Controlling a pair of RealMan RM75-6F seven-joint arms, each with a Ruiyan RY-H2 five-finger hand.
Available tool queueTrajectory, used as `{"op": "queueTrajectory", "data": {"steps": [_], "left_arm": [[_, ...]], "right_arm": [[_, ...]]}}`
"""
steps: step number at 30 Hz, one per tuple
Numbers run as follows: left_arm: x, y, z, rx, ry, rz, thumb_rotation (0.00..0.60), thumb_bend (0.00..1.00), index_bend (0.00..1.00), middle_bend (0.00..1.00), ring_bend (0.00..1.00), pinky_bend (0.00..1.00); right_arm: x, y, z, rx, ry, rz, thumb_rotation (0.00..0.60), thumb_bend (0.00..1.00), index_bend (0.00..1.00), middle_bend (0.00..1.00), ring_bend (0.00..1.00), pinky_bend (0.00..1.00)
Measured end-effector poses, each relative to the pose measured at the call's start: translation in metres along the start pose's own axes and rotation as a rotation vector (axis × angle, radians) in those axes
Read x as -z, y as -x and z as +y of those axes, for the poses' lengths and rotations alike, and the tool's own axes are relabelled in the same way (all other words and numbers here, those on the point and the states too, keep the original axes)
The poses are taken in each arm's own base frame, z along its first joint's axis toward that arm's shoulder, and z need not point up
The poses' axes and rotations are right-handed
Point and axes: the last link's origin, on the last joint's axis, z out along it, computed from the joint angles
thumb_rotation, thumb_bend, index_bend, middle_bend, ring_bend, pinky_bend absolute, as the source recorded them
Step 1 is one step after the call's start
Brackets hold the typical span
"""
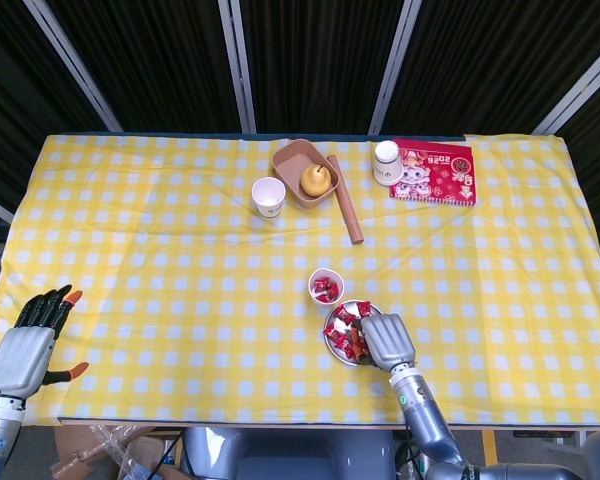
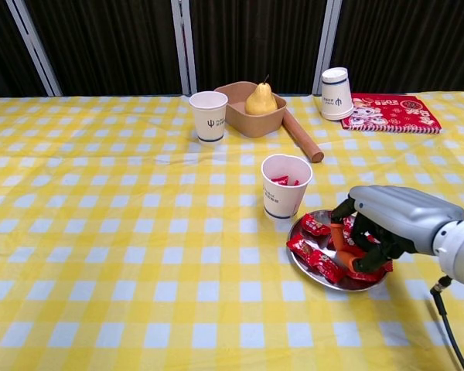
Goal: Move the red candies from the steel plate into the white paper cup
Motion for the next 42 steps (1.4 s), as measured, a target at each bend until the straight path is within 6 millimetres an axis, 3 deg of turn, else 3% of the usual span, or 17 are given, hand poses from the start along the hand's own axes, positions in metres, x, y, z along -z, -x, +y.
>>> {"op": "queueTrajectory", "data": {"steps": [6,12,17,22,29,38,42], "left_arm": [[0.000,0.000,0.000,0.002,0.002,0.001,0.600,0.00,0.00,0.00,0.00,0.00],[0.000,0.000,0.000,0.000,0.000,-0.003,0.600,0.00,0.00,0.00,0.00,0.00],[-0.001,0.001,-0.001,0.000,-0.006,-0.010,0.600,0.00,0.00,0.00,0.00,0.00],[-0.003,0.001,-0.002,0.009,-0.018,-0.019,0.600,0.00,0.00,0.00,0.00,0.00],[-0.005,0.001,-0.002,0.018,-0.026,-0.031,0.600,0.00,0.00,0.00,0.00,0.00],[-0.007,0.001,-0.004,0.031,-0.039,-0.046,0.600,0.00,0.00,0.00,0.00,0.00],[-0.008,0.001,-0.004,0.032,-0.041,-0.052,0.600,0.00,0.00,0.00,0.00,0.00]], "right_arm": [[0.002,-0.017,-0.005,-0.025,-0.019,0.042,0.600,0.54,0.61,0.87,0.97,1.00],[0.002,-0.047,-0.015,-0.066,-0.046,0.107,0.600,0.54,0.61,0.87,0.97,1.00],[-0.004,-0.076,-0.029,-0.092,-0.081,0.162,0.600,0.54,0.61,0.87,0.97,1.00],[-0.016,-0.093,-0.043,-0.088,-0.102,0.175,0.600,0.54,0.61,0.87,0.97,1.00],[-0.039,-0.090,-0.057,-0.075,-0.108,0.141,0.600,0.54,0.61,0.87,0.97,1.00],[-0.066,-0.075,-0.060,-0.076,-0.085,0.119,0.600,0.54,0.61,0.87,0.97,1.00],[-0.074,-0.069,-0.064,-0.074,-0.091,0.110,0.600,0.54,0.48,0.87,0.97,1.00]]}}
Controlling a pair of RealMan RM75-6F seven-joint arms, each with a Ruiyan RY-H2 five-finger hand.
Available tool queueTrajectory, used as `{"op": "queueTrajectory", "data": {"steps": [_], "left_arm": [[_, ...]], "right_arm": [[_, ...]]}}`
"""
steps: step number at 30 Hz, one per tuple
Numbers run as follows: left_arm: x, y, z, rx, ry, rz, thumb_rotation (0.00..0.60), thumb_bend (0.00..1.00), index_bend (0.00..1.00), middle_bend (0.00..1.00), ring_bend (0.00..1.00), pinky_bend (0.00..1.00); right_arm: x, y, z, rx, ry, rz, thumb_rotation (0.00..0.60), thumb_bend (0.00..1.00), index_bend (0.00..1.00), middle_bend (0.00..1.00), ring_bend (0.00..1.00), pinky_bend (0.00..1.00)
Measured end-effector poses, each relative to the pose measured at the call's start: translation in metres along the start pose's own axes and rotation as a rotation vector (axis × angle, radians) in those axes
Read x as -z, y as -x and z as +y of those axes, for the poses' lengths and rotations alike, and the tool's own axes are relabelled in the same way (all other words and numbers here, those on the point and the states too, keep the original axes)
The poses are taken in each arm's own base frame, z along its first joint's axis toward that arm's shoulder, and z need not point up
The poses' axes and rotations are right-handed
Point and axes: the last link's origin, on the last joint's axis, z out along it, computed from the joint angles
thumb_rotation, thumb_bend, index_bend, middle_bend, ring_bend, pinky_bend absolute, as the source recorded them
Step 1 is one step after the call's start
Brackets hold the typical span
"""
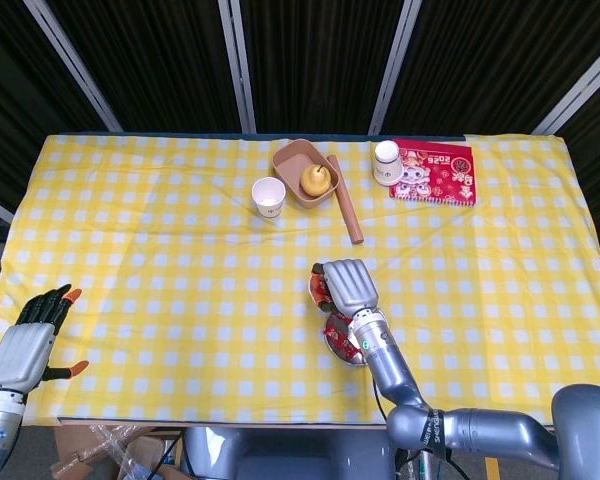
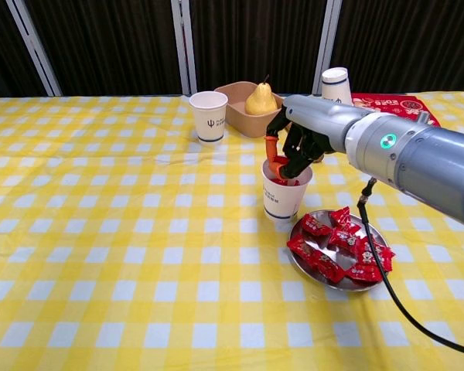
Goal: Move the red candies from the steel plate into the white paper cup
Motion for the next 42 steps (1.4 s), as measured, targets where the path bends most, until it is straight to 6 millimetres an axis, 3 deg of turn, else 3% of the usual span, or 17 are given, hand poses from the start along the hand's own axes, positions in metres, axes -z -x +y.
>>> {"op": "queueTrajectory", "data": {"steps": [6,15,23,33,42], "left_arm": [[0.000,-0.001,0.000,0.003,-0.002,-0.001,0.600,0.00,0.00,0.00,0.00,0.00],[0.001,-0.001,0.001,0.003,0.004,-0.001,0.600,0.00,0.00,0.00,0.00,0.00],[0.002,-0.002,0.000,0.006,0.006,0.010,0.600,0.00,0.00,0.00,0.00,0.00],[0.004,-0.005,0.001,0.012,0.021,0.056,0.600,0.00,0.00,0.00,0.00,0.00],[0.005,-0.005,0.002,0.012,0.028,0.068,0.600,0.00,0.00,0.00,0.00,0.00]], "right_arm": [[-0.007,0.003,0.000,0.031,-0.006,0.018,0.600,0.49,0.37,0.87,0.97,1.00],[0.004,-0.009,-0.002,0.034,-0.029,0.066,0.600,0.47,0.36,0.87,0.97,1.00],[0.033,-0.018,0.005,0.050,-0.023,0.073,0.600,0.40,0.34,0.87,0.97,1.00],[0.089,0.005,0.035,0.129,0.056,-0.002,0.600,0.39,0.31,0.87,0.97,1.00],[0.105,0.012,0.046,0.132,0.092,-0.026,0.600,0.39,0.31,0.87,0.97,1.00]]}}
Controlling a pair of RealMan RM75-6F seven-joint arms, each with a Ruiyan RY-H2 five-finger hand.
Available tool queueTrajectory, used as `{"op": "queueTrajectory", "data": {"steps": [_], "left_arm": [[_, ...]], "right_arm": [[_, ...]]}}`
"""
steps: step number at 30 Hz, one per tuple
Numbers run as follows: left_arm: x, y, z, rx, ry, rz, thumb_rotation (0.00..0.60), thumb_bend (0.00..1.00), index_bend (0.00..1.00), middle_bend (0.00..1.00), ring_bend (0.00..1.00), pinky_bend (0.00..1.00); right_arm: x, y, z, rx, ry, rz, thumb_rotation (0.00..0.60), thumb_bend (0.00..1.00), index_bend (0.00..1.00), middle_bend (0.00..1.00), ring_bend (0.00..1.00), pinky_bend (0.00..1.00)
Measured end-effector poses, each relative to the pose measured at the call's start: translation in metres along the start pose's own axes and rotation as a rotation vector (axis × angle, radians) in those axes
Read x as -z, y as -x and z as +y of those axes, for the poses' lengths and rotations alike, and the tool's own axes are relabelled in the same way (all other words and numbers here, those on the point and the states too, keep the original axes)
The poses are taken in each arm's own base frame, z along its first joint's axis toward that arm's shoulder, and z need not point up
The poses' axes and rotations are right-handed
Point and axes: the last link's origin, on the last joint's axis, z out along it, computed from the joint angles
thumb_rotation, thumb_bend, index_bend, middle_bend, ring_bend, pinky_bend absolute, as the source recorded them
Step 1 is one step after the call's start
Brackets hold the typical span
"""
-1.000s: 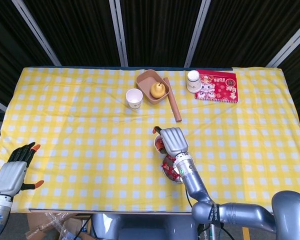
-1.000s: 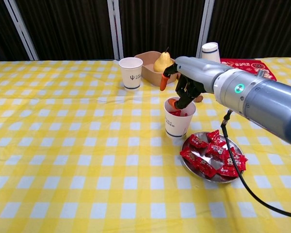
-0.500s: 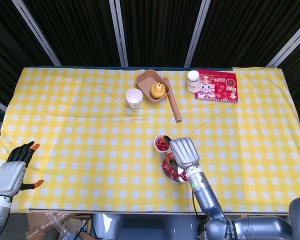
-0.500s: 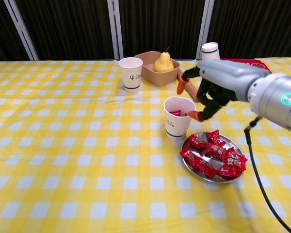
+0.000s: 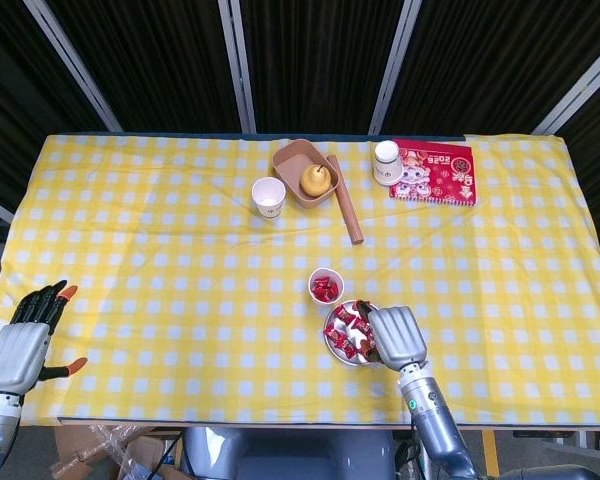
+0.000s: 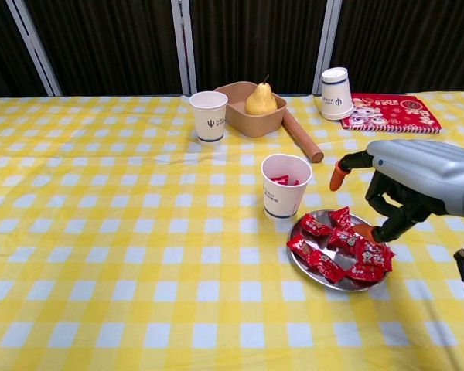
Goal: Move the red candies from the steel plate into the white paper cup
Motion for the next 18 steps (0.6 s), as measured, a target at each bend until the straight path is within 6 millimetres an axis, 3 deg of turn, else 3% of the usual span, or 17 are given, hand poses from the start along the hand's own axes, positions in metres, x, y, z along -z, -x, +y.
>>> {"op": "queueTrajectory", "data": {"steps": [18], "left_arm": [[0.000,0.002,0.000,-0.004,-0.002,-0.007,0.600,0.00,0.00,0.00,0.00,0.00]], "right_arm": [[-0.001,0.037,0.017,0.005,0.058,-0.070,0.600,0.31,0.30,0.87,0.97,1.00]]}}
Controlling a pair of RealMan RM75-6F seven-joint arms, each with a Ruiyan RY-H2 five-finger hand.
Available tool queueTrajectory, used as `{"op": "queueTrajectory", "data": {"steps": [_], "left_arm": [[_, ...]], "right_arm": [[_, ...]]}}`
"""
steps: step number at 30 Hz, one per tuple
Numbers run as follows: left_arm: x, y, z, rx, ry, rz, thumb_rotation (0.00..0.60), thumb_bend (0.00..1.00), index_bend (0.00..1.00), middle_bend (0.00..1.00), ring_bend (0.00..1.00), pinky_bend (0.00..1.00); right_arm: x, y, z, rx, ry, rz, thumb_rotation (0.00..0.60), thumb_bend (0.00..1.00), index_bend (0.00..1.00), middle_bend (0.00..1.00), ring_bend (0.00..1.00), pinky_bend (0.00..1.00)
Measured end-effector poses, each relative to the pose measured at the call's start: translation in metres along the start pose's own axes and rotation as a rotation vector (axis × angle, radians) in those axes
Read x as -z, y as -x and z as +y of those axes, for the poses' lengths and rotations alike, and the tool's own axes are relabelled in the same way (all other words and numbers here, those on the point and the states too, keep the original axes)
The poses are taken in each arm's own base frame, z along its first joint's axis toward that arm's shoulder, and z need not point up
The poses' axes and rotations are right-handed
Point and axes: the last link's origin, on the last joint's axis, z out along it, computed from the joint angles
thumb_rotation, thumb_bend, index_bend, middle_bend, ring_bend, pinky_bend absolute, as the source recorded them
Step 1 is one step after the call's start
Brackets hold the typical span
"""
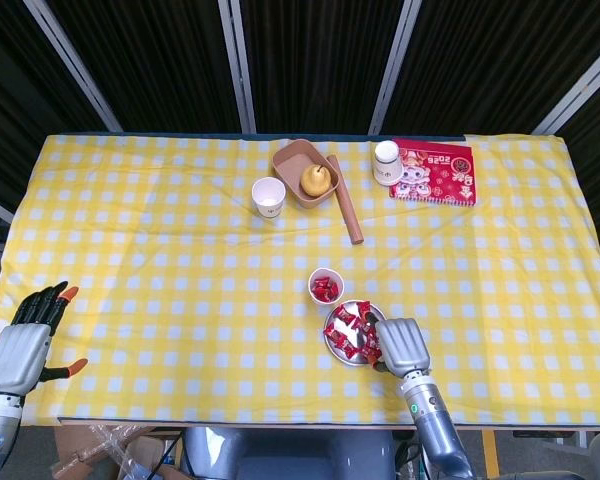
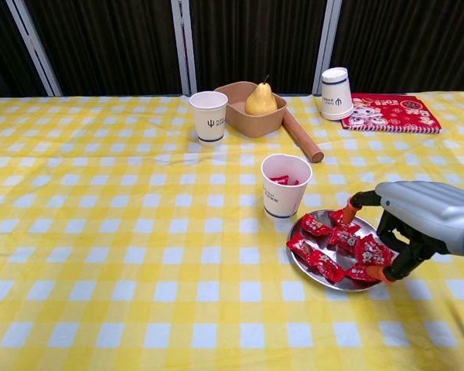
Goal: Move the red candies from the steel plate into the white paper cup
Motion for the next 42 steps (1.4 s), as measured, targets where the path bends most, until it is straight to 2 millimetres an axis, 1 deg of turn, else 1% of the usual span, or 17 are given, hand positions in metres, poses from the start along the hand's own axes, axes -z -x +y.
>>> {"op": "queueTrajectory", "data": {"steps": [8,18,25,30,35,39,42], "left_arm": [[0.000,0.000,0.000,0.003,-0.002,-0.003,0.600,0.00,0.00,0.00,0.00,0.00],[0.000,0.000,0.000,0.005,-0.004,-0.006,0.600,0.00,0.00,0.00,0.00,0.00],[0.000,0.000,0.000,0.007,-0.007,-0.009,0.600,0.00,0.00,0.00,0.00,0.00],[0.001,0.001,0.000,0.008,-0.006,-0.011,0.600,0.00,0.00,0.00,0.00,0.00],[0.001,0.001,0.000,0.009,-0.007,-0.012,0.600,0.00,0.00,0.00,0.00,0.00],[0.001,0.001,0.001,0.010,-0.007,-0.014,0.600,0.00,0.00,0.00,0.00,0.00],[0.001,0.001,0.001,0.011,-0.007,-0.015,0.600,0.00,0.00,0.00,0.00,0.00]], "right_arm": [[0.000,0.009,-0.005,-0.013,-0.010,-0.018,0.600,0.31,0.30,0.87,0.97,1.00],[-0.007,0.011,-0.001,-0.023,0.016,-0.021,0.600,0.31,0.30,0.87,0.97,1.00],[-0.009,0.012,0.005,-0.027,0.038,-0.029,0.600,0.31,0.38,0.87,0.97,1.00],[-0.010,0.013,0.007,-0.033,0.046,-0.036,0.600,0.36,0.42,0.87,0.97,1.00],[-0.010,0.013,0.007,-0.036,0.046,-0.040,0.600,0.41,0.44,0.87,0.97,1.00],[-0.010,0.013,0.007,-0.043,0.046,-0.043,0.600,0.49,0.48,0.87,0.97,1.00],[-0.010,0.014,0.006,-0.045,0.044,-0.045,0.600,0.52,0.50,0.87,0.97,1.00]]}}
